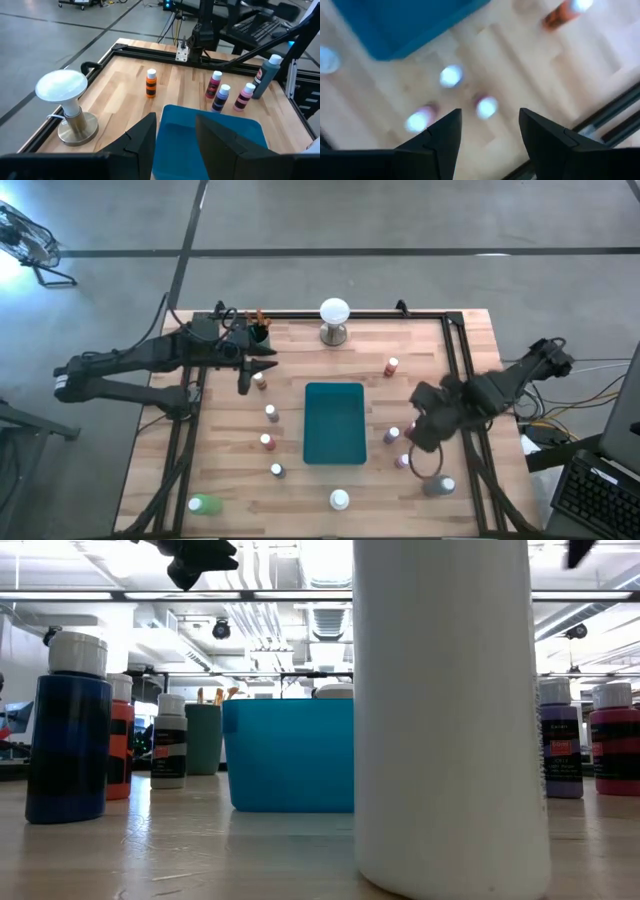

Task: Pick & Place Paint Supplies
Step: Put the black paint bottle into the blue bin

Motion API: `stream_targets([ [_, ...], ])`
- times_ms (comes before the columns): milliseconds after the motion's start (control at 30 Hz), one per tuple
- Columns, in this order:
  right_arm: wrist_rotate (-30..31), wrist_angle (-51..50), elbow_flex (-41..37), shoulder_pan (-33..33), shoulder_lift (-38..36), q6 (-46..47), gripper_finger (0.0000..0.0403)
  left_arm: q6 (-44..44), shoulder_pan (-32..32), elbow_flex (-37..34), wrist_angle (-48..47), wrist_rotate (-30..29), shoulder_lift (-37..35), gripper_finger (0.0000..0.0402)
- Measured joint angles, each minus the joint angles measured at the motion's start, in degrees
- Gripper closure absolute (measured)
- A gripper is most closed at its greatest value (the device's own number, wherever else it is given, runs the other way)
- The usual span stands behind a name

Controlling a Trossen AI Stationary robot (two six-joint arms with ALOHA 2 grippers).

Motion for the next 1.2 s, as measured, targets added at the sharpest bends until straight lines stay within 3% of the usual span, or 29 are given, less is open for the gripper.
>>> stream_targets([
  [167,1.24,-0.04,0.00,-11.35,-1.15,-13.15,0.0207,-0.04,0.00,0.00,-0.72,-0.05,1.31,0.0259],
  [267,-3.66,-0.03,0.00,-16.84,-1.90,-16.95,0.0214,-0.02,0.00,0.00,-1.41,-0.05,2.08,0.0259],
  [433,-11.74,1.05,0.00,-16.87,-4.12,-14.45,0.0230,0.00,0.00,0.00,-3.32,-0.05,1.65,0.0259],
  [600,-6.62,1.27,0.00,-15.47,-4.56,-17.33,0.0245,0.00,0.00,0.00,-2.93,-0.05,1.39,0.0259],
  [700,-3.38,1.27,0.00,-18.91,-4.25,-20.03,0.0252,-0.77,0.00,0.00,-2.68,0.07,1.45,0.0259],
  [1000,-3.32,5.20,-1.66,-31.52,-3.82,-31.91,0.0227,-2.27,0.00,0.00,-2.60,0.72,1.51,0.0259],
  [1200,-12.29,5.61,-2.92,-39.01,-2.99,-37.52,0.0209,-2.60,0.00,0.00,-2.68,0.77,1.46,0.0259],
])
